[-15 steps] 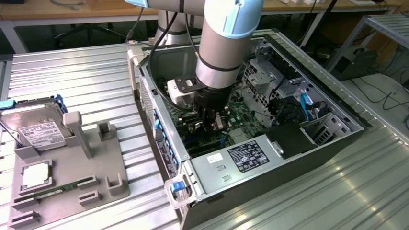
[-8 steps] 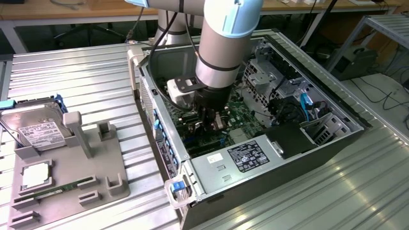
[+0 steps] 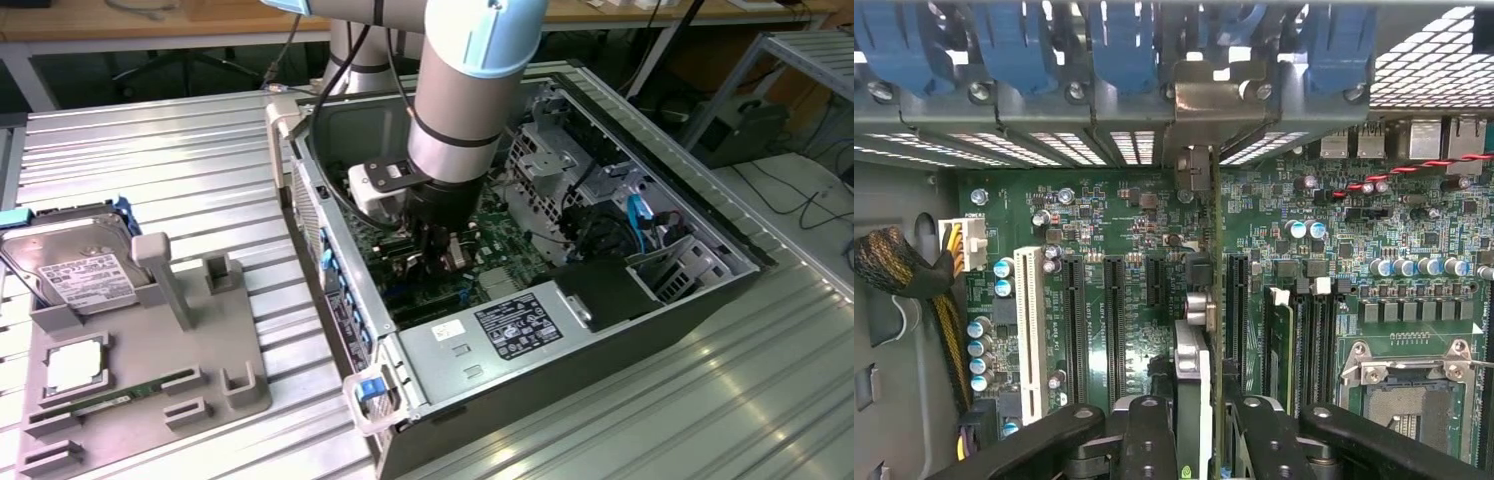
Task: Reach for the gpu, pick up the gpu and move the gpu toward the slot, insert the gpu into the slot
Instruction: 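Insert the gpu into the slot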
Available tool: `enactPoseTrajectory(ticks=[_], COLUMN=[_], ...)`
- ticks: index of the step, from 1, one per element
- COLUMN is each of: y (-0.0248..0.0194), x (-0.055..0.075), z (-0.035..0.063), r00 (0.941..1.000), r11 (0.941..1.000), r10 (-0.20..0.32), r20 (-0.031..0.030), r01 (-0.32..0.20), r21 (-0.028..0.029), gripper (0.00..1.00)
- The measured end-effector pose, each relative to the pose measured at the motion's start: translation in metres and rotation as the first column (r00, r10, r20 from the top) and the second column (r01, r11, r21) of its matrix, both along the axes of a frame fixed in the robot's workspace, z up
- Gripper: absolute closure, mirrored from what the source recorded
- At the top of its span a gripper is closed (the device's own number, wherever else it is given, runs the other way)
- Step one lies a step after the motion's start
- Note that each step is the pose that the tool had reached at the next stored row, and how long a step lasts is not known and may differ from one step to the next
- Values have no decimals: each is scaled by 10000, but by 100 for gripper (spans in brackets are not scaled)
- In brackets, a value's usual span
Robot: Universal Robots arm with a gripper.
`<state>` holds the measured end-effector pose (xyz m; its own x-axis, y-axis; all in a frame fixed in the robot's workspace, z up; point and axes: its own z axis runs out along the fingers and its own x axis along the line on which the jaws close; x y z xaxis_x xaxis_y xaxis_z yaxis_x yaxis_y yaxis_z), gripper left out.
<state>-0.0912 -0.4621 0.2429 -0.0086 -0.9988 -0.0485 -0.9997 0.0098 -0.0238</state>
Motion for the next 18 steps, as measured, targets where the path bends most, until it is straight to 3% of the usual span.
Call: enactPoseTrajectory(ticks=[18], y=[5], x=[-3], z=[-53], r00=[10000], r11=[10000], r10=[-3], r20=[10], r01=[3], r21=[21], gripper=[73])
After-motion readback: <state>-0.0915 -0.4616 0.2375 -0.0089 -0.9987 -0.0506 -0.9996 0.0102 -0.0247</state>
